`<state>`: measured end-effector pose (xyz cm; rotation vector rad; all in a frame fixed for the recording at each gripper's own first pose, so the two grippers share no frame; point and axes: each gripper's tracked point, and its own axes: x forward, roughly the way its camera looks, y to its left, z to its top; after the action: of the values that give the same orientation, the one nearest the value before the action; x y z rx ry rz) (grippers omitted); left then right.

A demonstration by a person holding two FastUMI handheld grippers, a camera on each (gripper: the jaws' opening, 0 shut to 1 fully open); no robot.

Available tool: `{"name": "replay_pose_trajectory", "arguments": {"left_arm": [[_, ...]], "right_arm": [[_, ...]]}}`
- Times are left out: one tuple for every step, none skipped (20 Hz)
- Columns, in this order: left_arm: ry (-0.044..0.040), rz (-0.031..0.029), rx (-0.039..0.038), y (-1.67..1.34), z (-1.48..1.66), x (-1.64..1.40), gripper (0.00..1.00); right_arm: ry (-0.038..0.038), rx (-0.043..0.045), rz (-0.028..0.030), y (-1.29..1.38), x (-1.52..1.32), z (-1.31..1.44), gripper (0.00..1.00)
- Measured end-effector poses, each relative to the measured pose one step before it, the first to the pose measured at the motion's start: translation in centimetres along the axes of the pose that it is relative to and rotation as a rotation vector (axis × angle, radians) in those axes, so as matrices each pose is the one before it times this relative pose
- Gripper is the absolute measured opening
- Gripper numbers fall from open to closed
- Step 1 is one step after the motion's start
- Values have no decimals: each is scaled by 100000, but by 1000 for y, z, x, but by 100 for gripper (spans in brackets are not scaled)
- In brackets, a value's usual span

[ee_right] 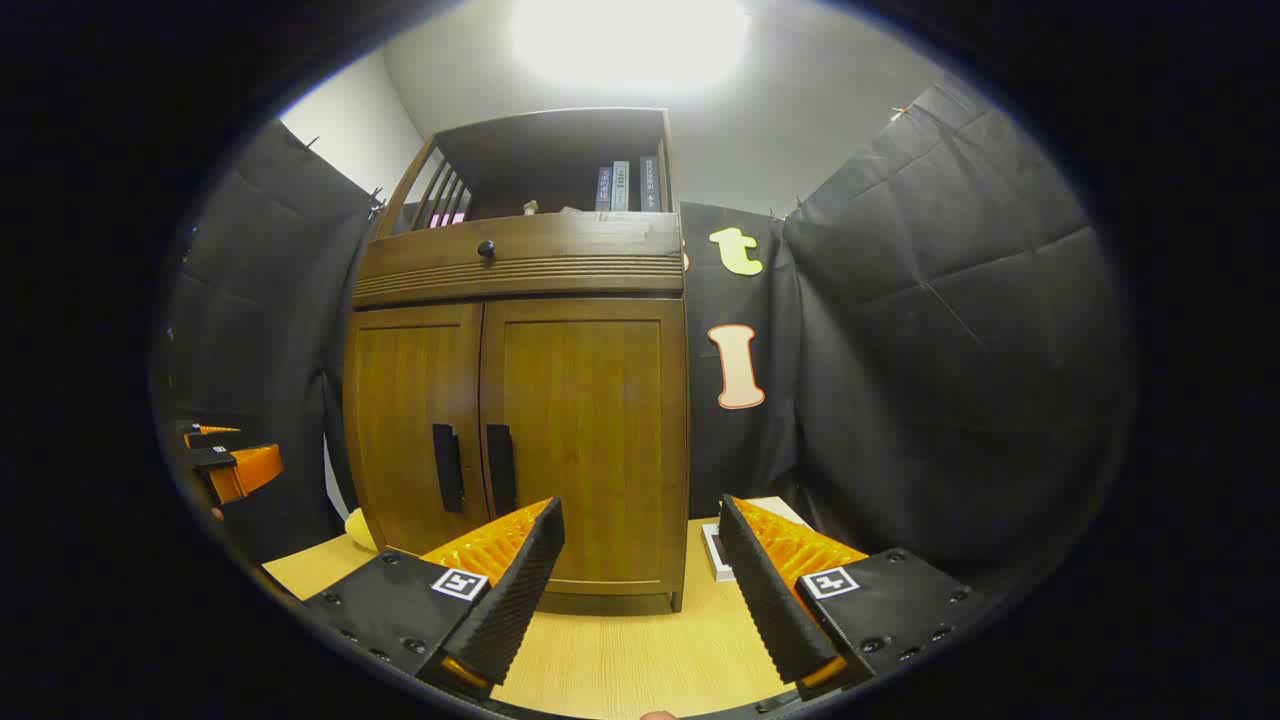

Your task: Open the right door of the double-door shoe cabinet with the right hand, and open the left door with the left hand.

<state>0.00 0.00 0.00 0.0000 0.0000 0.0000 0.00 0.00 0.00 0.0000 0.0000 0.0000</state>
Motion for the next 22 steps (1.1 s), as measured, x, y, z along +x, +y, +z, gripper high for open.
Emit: {"name": "replay_pose_trajectory", "arguments": {"left_arm": [[-186,179,223,16,6,-75,92],[-149,194,303,21,-198,-118,92],[-69,-22,284,-64,43,66,92],[-48,112,359,-68,-64,3,91],[-20,-27,225,-34,24,64,91],[17,7,80,-50,-61,70,92],[-93,-10,-38,-56,52,-1,90],[-53,111,-2,64,-2,-59,92],[50,124,34,-24,-21,50,92],[-108,11,66,-42,-19,6,92],[-167,84,93,10,98,29,92],[-145,52,195,-79,-48,-8,92],[-63,128,159,-80,22,-17,92],[73,15,141,-171,-32,-37,90],[172,203,58,-62,42,23,90],[366,372,-91,17,-155,79,92],[430,563,-366,56,-25,14,90],[291,758,-348,157,-133,79,90],[-23,1223,54,206,71,39,90],[209,1124,339,-57,-82,-24,91],[332,1088,151,-88,-61,-120,89],[466,805,-114,-303,-326,-513,90]], "right_arm": [[237,-209,-110,9,-8,-198,94],[516,141,66,32,26,-172,98],[355,422,-11,-82,175,-188,98],[232,489,-141,-81,44,-19,98],[113,340,-134,-48,57,-9,98],[97,188,-10,-105,59,44,98],[-189,-119,-96,-150,161,-225,94],[9,-272,-210,-176,110,-96,94],[117,-30,230,-160,-35,-219,98],[100,71,89,-97,27,-88,94],[36,161,240,-217,42,-23,94],[-141,-29,254,-61,87,50,94],[-214,-375,72,-190,146,-121,94],[9,-230,348,-190,148,-94,98],[154,27,662,-105,68,-166,98],[248,486,967,2,126,-90,98],[181,625,1421,115,238,-143,98],[-111,608,1579,132,219,18,94],[-620,285,1415,-12,206,39,94],[-478,106,1458,230,428,88,98],[-230,-21,1148,148,469,17,98],[130,-26,861,197,515,151,94]]}}
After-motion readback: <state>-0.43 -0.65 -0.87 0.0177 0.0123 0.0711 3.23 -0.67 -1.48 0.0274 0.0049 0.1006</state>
